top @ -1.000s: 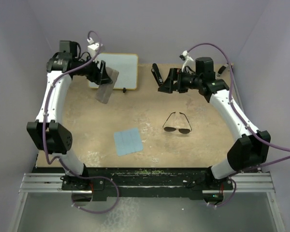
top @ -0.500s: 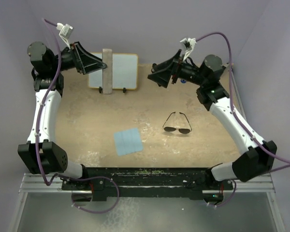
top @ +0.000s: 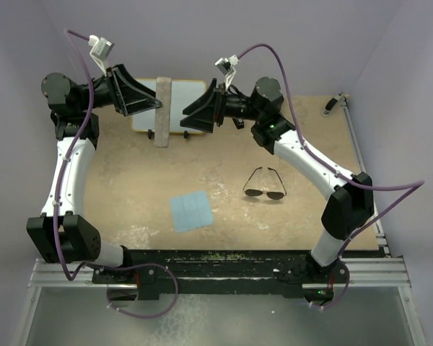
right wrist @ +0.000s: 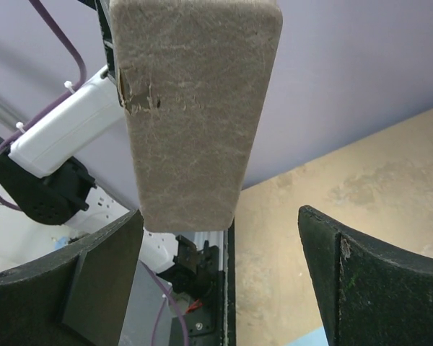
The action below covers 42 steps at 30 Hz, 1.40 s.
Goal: Organize the sunglasses
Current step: Pick up the sunglasses case from the center of the board, then open the sunglasses case.
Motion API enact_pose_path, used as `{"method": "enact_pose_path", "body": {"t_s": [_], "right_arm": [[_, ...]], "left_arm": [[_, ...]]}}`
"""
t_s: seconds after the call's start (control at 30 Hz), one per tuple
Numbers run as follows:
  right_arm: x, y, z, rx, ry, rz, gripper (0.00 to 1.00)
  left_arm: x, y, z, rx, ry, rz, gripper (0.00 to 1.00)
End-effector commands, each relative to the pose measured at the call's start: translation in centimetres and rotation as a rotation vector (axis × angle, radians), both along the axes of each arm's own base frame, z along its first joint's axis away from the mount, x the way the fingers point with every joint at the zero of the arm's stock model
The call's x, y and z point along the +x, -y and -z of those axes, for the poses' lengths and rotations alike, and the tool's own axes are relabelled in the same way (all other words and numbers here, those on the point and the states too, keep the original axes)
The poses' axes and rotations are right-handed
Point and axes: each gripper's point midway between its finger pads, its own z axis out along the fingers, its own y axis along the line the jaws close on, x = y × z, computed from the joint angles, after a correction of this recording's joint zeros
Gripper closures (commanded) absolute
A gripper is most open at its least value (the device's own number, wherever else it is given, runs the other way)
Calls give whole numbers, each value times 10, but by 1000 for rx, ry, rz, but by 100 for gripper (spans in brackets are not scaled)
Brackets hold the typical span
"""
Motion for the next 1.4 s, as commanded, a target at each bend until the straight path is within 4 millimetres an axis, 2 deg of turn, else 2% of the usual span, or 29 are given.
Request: {"method": "enact_pose_path", "body": {"t_s": [0.0, 0.07, 0.17, 0.5, 0.93, 1.2, 1.37], "right_arm": [[-16, 0, -43, 123, 89, -69, 8], [-14, -4, -42, 127, 84, -84, 9], [-21, -6, -48, 156, 116, -127, 11], [-34, -18, -61, 199, 157, -188, 6], [-25, -38, -49, 151, 129, -181, 6], [-36, -38, -66, 186, 150, -199, 7], [-32, -44, -64, 173, 140, -191, 8]], "left_arm": [[-19, 4, -15, -1, 77, 7, 96], [-21, 5, -16, -2, 81, 8, 96], [-21, 5, -17, -4, 79, 6, 96], [-21, 7, -17, -12, 69, 5, 96], [-26, 8, -21, -15, 83, 3, 96], [-21, 8, -13, -15, 72, -3, 96], [-19, 9, -11, -14, 70, -6, 96]]}}
